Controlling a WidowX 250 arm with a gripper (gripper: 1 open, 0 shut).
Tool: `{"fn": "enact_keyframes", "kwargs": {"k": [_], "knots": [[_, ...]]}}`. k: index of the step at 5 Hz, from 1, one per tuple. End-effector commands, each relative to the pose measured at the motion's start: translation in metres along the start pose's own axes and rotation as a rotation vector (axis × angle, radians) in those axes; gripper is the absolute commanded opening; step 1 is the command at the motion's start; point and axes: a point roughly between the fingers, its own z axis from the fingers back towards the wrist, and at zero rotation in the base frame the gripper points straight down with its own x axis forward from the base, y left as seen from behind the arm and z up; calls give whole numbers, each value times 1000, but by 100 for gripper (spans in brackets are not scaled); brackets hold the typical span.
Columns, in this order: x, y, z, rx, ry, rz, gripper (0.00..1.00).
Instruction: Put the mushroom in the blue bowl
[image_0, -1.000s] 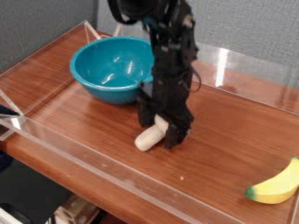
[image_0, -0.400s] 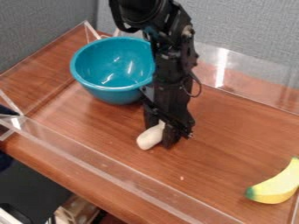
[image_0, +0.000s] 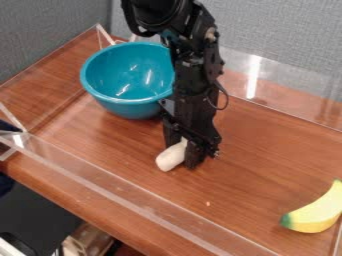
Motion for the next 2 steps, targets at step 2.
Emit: {"fn": "enact_keyframes", "kwargs": {"k": [2], "knots": [[-2, 10, 16, 0, -22, 45, 0]]}}
